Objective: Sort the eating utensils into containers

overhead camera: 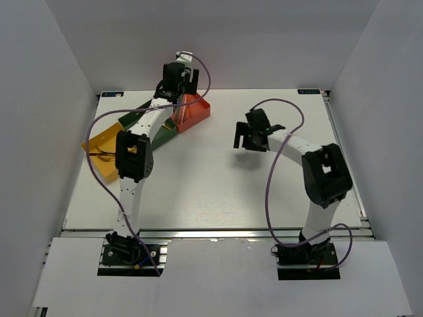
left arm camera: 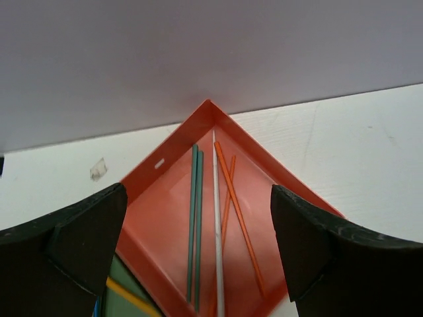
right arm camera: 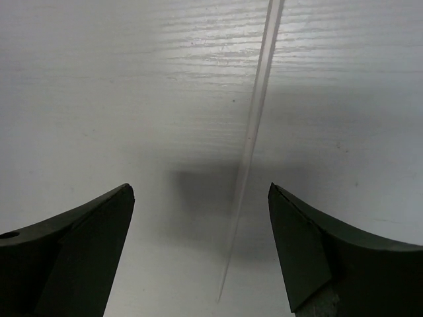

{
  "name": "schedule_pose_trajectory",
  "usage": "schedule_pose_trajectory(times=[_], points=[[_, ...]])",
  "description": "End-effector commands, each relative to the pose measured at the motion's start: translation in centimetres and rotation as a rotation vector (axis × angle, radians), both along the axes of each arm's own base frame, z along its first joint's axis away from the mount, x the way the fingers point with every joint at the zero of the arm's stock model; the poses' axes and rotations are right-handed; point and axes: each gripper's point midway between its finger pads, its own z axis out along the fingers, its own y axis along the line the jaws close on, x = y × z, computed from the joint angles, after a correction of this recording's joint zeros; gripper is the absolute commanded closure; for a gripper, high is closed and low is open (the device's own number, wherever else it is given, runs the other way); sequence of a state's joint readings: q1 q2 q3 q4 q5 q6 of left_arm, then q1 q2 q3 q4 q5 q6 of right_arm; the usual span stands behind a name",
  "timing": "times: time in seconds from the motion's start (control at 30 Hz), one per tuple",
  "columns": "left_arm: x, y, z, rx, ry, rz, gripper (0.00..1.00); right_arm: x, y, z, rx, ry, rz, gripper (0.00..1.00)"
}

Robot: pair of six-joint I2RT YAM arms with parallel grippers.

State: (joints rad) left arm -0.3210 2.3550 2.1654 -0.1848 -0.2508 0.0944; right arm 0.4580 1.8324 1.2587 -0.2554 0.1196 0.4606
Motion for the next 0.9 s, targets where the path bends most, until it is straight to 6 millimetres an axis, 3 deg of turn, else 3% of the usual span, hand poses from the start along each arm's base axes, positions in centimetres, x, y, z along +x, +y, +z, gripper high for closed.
schedule_pose_trajectory(times=[0.0, 0.03, 0.13, 0.17, 0.23, 0.27, 0.3, 0.33, 0.4, 0.5, 0.63, 0.77, 0.83, 0.87], points=[[-5.4, 1.7, 15.3, -0.210, -0.181, 0.053, 0.02, 0.6, -0.6, -1.6, -0.180, 0.033, -0.065, 0.14], [-7.8, 2.0, 17.0, -0.265, -0.185, 0.049, 0.02, 0.9, -0.8, -2.3, -0.243, 0.051, -0.089, 0.18], [-11.4, 2.2, 18.4, -0.334, -0.188, 0.024, 0.02, 1.5, -0.3, -2.5, -0.285, 0.038, -0.098, 0.24], [-13.7, 2.4, 18.6, -0.372, -0.179, 0.006, 0.02, 1.5, -0.3, -3.2, -0.294, 0.051, -0.099, 0.26], [-15.5, 2.6, 18.8, -0.403, -0.178, -0.001, 0.02, 1.6, -0.3, -3.9, -0.302, 0.069, -0.095, 0.32], [-16.9, 3.0, 20.1, -0.441, -0.199, 0.002, 0.02, 1.5, -0.4, -4.2, -0.301, 0.078, -0.090, 0.34], [-17.5, 3.0, 18.5, -0.442, -0.165, 0.005, 0.02, 1.5, -0.4, -4.3, -0.297, 0.083, -0.087, 0.37], [-18.5, 3.1, 19.1, -0.468, -0.170, -0.003, 0.02, 1.2, -0.8, -4.8, -0.294, 0.099, -0.089, 0.39], [-19.3, 3.0, 17.6, -0.478, -0.136, -0.004, 0.02, 0.9, -1.3, -5.2, -0.281, 0.111, -0.094, 0.43], [-20.4, 3.1, 17.5, -0.513, -0.130, -0.006, 0.02, 0.8, -1.3, -5.9, -0.226, 0.128, -0.070, 0.59], [-21.5, 2.7, 16.4, -0.552, -0.091, -0.017, 0.02, -0.2, -3.7, -8.7, -0.274, 0.230, -0.094, 0.66], [-22.5, 2.4, 15.0, -0.618, -0.046, -0.004, 0.02, -1.0, -5.7, -9.9, -0.308, 0.266, -0.123, 0.73], [-23.2, 1.4, 13.6, -0.681, -0.003, -0.032, 0.02, -1.4, -5.4, -10.2, -0.268, 0.287, -0.093, 0.86], [-23.4, 1.0, 12.9, -0.704, 0.015, -0.044, 0.02, -1.4, -5.1, -10.3, -0.242, 0.291, -0.074, 0.86]])
